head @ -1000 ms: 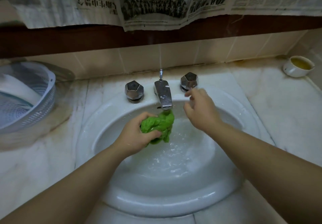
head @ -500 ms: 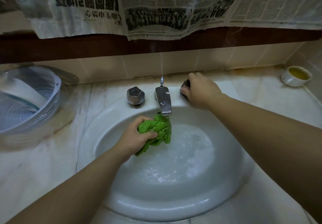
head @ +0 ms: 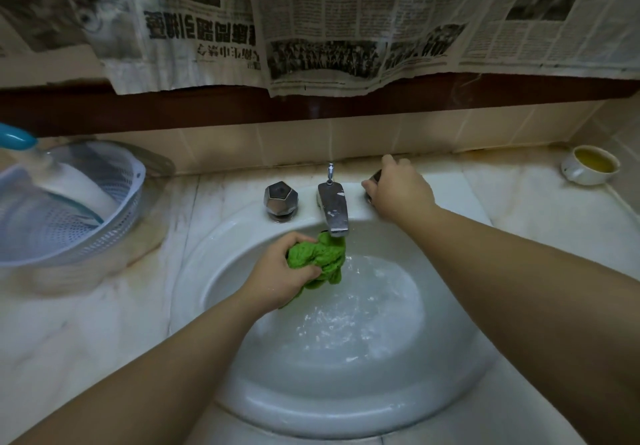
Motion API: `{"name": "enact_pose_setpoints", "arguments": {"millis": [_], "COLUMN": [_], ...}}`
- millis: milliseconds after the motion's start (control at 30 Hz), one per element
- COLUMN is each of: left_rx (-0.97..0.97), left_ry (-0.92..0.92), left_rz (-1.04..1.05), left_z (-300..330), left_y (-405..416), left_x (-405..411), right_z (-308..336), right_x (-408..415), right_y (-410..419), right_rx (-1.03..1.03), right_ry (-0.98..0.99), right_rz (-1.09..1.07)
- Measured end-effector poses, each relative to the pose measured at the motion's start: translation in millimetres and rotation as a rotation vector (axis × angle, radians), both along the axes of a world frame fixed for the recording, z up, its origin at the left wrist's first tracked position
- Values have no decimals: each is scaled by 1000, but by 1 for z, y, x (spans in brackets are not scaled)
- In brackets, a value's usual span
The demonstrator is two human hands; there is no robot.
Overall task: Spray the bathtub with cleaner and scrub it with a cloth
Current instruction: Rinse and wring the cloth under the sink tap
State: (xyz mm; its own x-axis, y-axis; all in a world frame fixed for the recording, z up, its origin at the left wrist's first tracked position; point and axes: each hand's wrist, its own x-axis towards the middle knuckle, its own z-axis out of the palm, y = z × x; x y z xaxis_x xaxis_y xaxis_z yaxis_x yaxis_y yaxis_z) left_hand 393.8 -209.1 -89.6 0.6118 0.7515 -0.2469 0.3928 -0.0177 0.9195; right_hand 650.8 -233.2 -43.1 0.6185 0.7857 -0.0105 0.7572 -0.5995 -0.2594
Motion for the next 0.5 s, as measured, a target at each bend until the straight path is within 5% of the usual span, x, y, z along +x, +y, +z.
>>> {"name": "enact_pose_setpoints", "arguments": {"millis": [100,200,500], "left_rx": [16,20,37], "left_ry": [1,9,18], "left_rz": [10,5,2], "left_z": [3,3,1], "left_y": [0,-1,-1], "left_x": [-5,-9,-12], "right_z": [13,27,34], "right_x": [-10,-25,-37], "right_y": [4,23,50], "right_rx": [68,181,141], "right_ry": [-105,71,146], "right_rz": [117,248,249]}}
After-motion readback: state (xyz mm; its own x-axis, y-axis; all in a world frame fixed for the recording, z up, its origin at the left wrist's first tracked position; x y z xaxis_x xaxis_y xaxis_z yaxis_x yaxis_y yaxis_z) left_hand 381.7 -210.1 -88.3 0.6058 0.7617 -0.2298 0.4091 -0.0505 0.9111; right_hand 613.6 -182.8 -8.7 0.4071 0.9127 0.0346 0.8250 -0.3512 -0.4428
